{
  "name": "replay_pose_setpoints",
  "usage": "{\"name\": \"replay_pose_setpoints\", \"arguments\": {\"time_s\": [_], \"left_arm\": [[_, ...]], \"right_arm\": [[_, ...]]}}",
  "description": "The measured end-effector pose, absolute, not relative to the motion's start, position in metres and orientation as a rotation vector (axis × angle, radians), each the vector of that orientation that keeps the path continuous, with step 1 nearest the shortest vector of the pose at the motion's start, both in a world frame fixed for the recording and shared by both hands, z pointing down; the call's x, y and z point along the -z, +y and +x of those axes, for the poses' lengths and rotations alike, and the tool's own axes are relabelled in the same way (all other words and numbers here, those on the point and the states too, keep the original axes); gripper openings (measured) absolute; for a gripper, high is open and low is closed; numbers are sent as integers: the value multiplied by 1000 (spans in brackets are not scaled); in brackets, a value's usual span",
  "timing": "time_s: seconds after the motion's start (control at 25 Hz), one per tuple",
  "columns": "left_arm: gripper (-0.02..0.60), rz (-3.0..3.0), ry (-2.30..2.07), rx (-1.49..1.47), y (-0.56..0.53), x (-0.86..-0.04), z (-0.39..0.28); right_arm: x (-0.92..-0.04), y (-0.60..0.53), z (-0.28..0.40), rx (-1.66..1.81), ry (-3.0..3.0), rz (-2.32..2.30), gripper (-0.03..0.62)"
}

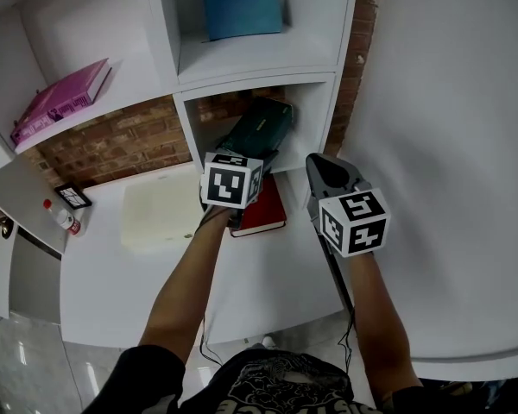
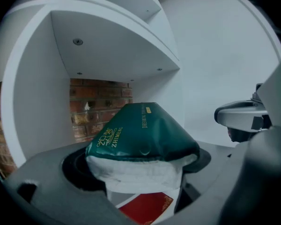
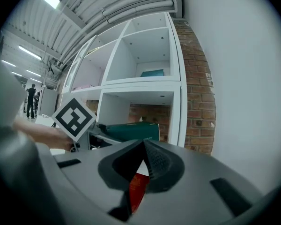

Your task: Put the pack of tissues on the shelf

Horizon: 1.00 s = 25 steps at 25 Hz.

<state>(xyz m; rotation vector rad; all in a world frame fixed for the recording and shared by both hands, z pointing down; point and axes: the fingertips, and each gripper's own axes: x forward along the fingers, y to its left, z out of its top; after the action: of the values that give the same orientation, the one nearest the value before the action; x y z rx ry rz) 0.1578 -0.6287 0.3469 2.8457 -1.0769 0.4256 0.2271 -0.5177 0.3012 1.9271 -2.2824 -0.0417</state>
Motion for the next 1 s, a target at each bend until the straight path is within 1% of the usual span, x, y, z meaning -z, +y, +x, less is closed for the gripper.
{"name": "replay_pose_setpoints", "arguments": {"time_s": [0.28,0.64,1.0], "left_arm": [[462,2830,-1046,-518,-659,-362,174],[469,2764,-1053,-654,-678,-385,170],[494,2758,-1071,-617,-678,-386,168]], "right_arm": [[-308,-537,237,29,-2253,1942,3],[-317,-551,243,12,-2243,1941,3],[-323,-550,244,-17,-2242,1936,3]]}}
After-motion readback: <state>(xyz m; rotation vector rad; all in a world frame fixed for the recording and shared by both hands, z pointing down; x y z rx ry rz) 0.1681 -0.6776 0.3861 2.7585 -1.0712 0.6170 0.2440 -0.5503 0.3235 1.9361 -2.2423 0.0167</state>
